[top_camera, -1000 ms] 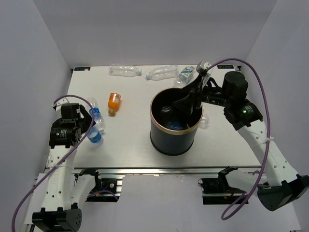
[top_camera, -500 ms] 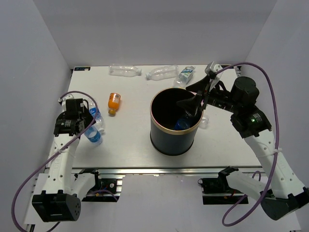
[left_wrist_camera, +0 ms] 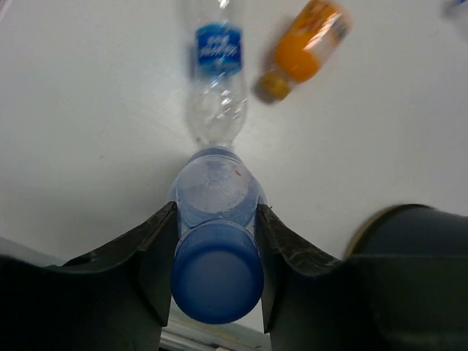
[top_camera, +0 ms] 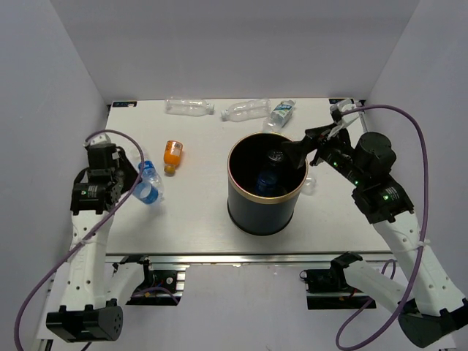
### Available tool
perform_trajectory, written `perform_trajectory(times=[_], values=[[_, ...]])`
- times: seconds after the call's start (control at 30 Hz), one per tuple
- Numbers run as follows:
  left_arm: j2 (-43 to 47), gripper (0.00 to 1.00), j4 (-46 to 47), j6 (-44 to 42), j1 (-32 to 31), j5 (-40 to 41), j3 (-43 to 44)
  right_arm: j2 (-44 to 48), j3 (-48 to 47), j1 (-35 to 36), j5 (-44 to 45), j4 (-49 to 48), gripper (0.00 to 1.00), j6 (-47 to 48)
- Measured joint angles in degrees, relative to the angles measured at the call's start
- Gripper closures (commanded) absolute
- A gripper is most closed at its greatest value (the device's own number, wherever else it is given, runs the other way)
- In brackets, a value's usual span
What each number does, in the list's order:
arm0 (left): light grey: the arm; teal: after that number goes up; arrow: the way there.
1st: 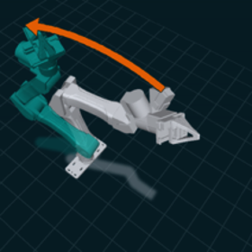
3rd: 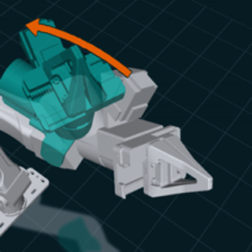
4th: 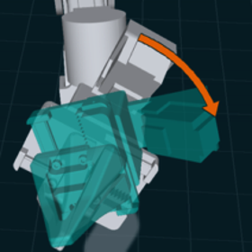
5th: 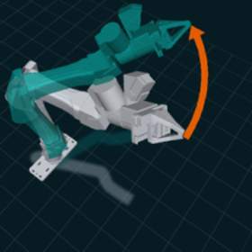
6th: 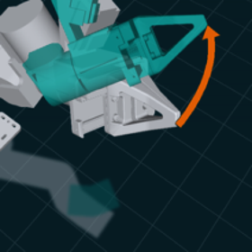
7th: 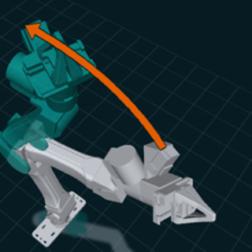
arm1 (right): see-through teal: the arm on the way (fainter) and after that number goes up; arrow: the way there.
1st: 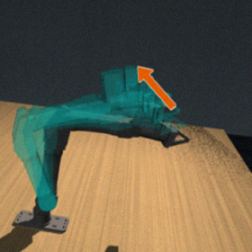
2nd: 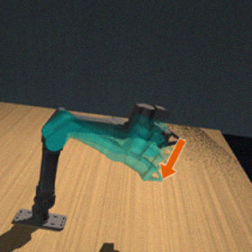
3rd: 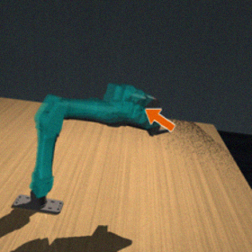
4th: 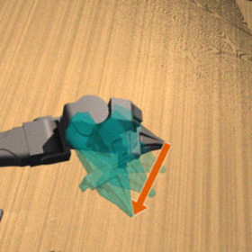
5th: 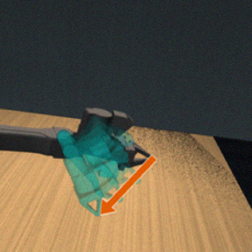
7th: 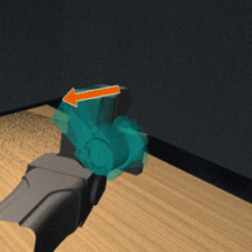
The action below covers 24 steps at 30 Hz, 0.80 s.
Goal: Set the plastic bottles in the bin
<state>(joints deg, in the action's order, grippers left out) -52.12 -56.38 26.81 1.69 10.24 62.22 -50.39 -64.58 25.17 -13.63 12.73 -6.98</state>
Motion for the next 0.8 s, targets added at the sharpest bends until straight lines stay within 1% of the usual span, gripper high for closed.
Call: perform_trajectory(times=[0.1, 0.17, 0.27, 0.37, 0.47, 0.57, 0.67, 0.73, 0.8], values=[[0.6, 1.0, 0.3, 0.4, 0.0, -3.2, 9.6, 0.4, 1.9, -0.1, 11.0, 0.3, 0.11, -1.9], [1.7, 1.0, 4.7, 1.7, 0.0, -7.0, 15.0, 0.3, 2.9, -0.9, 16.5, 0.7, 0.11, -3.3], [3.2, 1.0, 14.2, 5.0, 0.0, -19.1, 19.0, -0.3, 3.3, -3.9, 21.4, 1.3, 0.11, -4.7], [1.8, 1.0, 24.1, 9.0, -0.1, -31.1, 20.7, -1.1, 3.1, -11.2, 21.4, 1.4, 0.11, -5.4], [-1.8, 1.0, 29.6, 11.7, -0.2, -38.3, 22.1, -4.0, 0.6, -21.7, 15.9, 2.4, 0.11, -6.3], [-4.9, 1.0, 33.5, 13.8, -0.4, -43.2, 22.3, -10.3, -4.2, -31.2, 7.9, 2.6, 0.11, -6.6], [-6.6, 1.0, 35.4, 15.0, -2.8, -45.1, 22.3, -16.9, -7.3, -35.5, 0.2, 2.1, 0.11, -5.9], [-7.5, 1.0, 35.8, 15.0, -7.0, -45.2, 22.3, -20.2, -7.1, -36.1, -4.0, 2.0, 0.11, -4.6], [-9.0, 1.0, 35.6, 14.1, -13.6, -43.2, 22.7, -22.4, -6.6, -36.1, -7.1, 2.2, 0.11, -3.2]])
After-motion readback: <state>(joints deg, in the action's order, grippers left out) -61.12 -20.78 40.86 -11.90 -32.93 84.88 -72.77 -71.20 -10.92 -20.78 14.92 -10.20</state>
